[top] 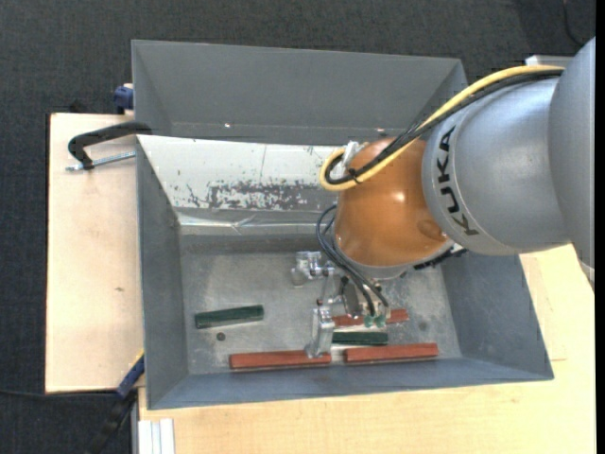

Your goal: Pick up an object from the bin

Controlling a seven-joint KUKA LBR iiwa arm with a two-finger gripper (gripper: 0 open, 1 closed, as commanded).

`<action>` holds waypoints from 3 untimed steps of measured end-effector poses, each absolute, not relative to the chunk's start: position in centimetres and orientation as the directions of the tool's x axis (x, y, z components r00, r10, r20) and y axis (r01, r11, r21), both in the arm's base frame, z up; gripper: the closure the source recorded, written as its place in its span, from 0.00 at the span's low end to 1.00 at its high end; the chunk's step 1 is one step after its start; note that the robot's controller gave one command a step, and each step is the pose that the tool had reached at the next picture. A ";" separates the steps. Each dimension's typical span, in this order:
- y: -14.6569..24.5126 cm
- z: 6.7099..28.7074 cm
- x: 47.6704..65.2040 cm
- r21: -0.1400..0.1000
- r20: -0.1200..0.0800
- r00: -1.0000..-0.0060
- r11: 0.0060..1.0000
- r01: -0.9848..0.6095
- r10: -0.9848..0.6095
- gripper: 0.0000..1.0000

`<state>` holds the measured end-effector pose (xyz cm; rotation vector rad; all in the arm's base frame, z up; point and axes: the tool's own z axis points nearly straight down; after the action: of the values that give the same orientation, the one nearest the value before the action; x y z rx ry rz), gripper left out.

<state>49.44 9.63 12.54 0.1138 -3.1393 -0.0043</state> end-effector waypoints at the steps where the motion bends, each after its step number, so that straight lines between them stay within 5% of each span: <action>1: 6.0 8.7 51.1 0.001 -0.006 -0.960 0.960 -0.278 -0.278 0.00; 2: -4.1 7.3 49.4 -0.001 -0.001 -0.987 0.987 -0.158 -0.158 1.00; 3: -4.1 7.3 49.4 -0.001 -0.001 -0.988 0.988 -0.158 -0.158 1.00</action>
Offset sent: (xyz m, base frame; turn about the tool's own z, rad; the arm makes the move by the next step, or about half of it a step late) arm -0.0024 -0.1370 -0.0554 -0.0883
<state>49.37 -4.14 7.32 0.2484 -3.1325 0.0018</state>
